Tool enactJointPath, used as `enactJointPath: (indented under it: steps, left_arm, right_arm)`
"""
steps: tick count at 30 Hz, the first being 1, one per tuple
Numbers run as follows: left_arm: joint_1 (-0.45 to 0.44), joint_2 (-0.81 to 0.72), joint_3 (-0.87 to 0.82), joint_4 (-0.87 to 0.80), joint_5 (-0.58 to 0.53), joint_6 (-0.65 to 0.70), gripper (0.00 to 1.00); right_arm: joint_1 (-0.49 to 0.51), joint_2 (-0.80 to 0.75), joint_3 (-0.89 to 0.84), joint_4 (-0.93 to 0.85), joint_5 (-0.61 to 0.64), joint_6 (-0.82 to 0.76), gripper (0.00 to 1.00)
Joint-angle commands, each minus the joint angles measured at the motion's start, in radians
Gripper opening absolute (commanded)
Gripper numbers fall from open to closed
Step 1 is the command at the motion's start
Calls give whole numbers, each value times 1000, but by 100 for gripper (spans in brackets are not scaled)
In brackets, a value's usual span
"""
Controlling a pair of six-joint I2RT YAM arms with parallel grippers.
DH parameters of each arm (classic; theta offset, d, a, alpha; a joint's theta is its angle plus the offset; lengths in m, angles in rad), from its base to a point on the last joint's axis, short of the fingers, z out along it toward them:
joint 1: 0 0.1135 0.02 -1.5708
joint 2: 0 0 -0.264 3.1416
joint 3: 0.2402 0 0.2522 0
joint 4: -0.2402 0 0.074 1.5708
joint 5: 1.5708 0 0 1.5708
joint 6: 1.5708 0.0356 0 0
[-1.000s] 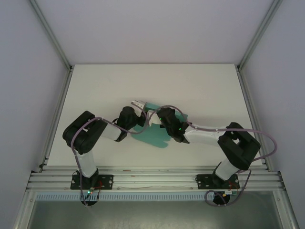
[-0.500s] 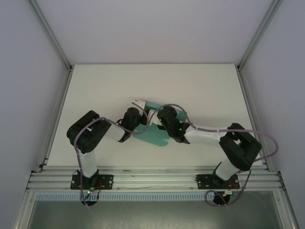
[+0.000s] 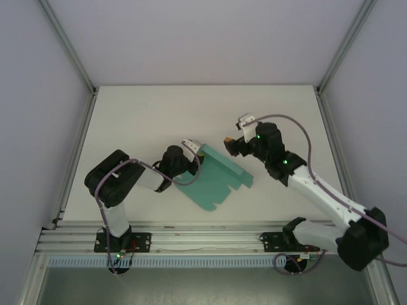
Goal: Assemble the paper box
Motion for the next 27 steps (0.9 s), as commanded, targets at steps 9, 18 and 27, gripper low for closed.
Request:
enactJointPath:
  steps: [9,18,27]
  left_arm:
    - [-3,47,44,-16,22,58,0]
    - [-11,59,67,-46,-1,44,0]
    - [-10,63,115,-17,-44,-19,17]
  right_arm:
    - [-17,483,384,-386,-387,91,72]
    - [-17,621,401,-406,-396,91,67]
    - [-26,670,400,-446,-366,69,63]
